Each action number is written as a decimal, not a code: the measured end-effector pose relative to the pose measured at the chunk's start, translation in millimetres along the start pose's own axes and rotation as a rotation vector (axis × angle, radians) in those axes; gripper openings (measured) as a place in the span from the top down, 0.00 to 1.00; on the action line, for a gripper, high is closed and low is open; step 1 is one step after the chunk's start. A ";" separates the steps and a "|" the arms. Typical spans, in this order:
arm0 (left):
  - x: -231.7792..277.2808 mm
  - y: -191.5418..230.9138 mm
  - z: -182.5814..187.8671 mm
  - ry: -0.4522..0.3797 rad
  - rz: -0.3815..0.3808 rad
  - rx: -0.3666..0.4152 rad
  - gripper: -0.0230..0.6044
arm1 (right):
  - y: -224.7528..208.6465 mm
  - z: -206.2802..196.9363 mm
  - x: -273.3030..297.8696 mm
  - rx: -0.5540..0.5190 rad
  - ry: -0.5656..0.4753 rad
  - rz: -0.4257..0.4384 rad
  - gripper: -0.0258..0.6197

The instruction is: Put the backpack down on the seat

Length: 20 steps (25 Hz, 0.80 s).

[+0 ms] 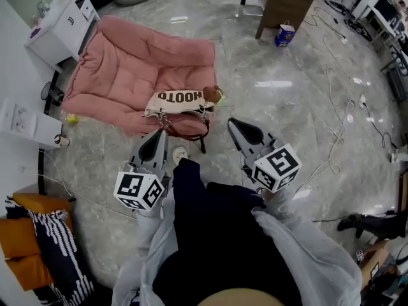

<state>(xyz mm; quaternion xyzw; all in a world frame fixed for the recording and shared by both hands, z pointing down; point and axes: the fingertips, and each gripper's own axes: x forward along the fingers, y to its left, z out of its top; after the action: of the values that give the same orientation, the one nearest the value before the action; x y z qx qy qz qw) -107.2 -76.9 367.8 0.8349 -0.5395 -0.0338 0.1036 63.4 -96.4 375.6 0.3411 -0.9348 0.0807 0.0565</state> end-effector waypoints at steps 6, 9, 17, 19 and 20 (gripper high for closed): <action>0.4 2.1 -14.0 0.039 0.003 0.005 0.94 | -16.3 -16.1 -1.7 0.064 0.060 -0.068 0.95; 1.6 1.8 -18.2 0.049 0.000 -0.005 0.94 | -18.4 -19.4 -1.0 0.069 0.069 -0.074 0.95; 5.6 1.3 -22.3 0.059 -0.014 -0.015 0.94 | -16.7 -23.3 3.8 0.056 0.091 -0.076 0.95; 5.1 2.1 -23.8 0.063 -0.014 -0.016 0.94 | -15.9 -23.6 5.0 0.057 0.092 -0.076 0.95; 4.4 2.6 -24.7 0.064 -0.013 -0.017 0.94 | -15.0 -24.1 5.5 0.057 0.092 -0.075 0.95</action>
<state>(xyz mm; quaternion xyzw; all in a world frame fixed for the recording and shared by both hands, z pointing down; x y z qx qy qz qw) -103.6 -78.5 392.7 0.8380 -0.5303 -0.0123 0.1279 70.1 -106.5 401.8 0.3734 -0.9151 0.1205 0.0929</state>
